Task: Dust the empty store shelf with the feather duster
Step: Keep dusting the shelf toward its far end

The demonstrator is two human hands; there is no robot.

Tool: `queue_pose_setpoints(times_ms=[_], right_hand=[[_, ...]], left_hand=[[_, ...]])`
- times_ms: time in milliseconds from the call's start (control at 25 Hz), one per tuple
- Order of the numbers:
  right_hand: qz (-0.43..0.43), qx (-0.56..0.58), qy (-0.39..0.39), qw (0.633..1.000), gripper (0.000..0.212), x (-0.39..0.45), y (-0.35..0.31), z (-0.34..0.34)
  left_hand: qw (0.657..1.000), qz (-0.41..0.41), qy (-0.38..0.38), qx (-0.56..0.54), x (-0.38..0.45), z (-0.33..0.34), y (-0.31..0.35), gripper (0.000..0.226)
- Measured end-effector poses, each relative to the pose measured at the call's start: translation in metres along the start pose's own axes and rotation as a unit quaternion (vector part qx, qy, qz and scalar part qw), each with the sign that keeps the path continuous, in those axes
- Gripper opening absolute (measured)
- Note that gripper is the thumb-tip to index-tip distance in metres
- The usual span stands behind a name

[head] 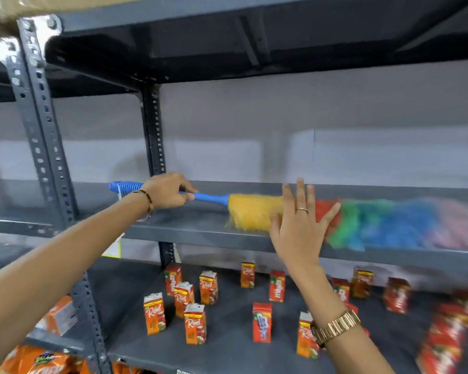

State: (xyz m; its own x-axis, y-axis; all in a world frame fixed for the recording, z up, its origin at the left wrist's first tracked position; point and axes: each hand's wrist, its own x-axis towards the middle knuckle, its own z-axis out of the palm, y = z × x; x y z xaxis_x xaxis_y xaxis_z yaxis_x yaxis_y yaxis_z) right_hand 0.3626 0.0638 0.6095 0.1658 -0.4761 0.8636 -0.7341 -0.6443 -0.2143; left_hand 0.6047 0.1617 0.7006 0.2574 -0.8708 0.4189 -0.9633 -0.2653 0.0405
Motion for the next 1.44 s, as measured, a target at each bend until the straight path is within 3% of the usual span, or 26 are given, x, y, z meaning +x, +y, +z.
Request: queue_pose_setpoints(times_ms=[160,280,360,520,680,840,1040,1160,1280,1440], right_hand=[[0.059,-0.062,0.005,0.996,0.058,-0.004,0.057,-0.026],[0.083,-0.085,0.014,0.993,0.06,-0.009,0.088,-0.044],[0.102,-0.112,0.01,0.988,0.059,-0.015,0.105,-0.056],[0.15,-0.154,-0.004,0.977,0.054,-0.025,0.142,-0.075],[0.172,-0.144,-0.016,0.974,0.051,-0.032,0.16,-0.083],[0.189,-0.149,-0.032,0.97,0.048,-0.036,0.165,-0.081],[0.191,-0.158,-0.048,0.968,0.049,-0.032,0.166,-0.079],[0.185,-0.189,-0.018,0.964,0.057,-0.034,0.169,-0.094],[0.206,-0.21,0.046,0.955,0.061,-0.038,0.184,-0.123],[0.231,-0.181,0.153,0.943,0.056,-0.042,0.204,-0.163]], left_hand=[[0.992,0.05,0.109,0.036,0.038,0.009,0.068,0.026],[0.994,0.091,0.044,-0.044,0.051,0.029,0.104,0.024],[0.993,0.11,0.017,-0.041,0.06,0.044,0.139,0.026],[0.982,0.166,0.086,-0.037,0.086,0.048,0.221,0.028],[0.979,0.192,0.026,-0.056,0.102,0.062,0.267,0.03],[0.967,0.232,0.107,-0.025,0.112,0.052,0.323,0.03],[0.971,0.23,0.03,-0.058,0.119,0.063,0.316,0.03],[0.971,0.203,0.125,0.002,0.116,0.059,0.324,0.027],[0.969,0.189,0.157,-0.04,0.117,0.054,0.297,0.021],[0.942,0.284,0.168,-0.064,0.103,0.044,0.274,0.02]])
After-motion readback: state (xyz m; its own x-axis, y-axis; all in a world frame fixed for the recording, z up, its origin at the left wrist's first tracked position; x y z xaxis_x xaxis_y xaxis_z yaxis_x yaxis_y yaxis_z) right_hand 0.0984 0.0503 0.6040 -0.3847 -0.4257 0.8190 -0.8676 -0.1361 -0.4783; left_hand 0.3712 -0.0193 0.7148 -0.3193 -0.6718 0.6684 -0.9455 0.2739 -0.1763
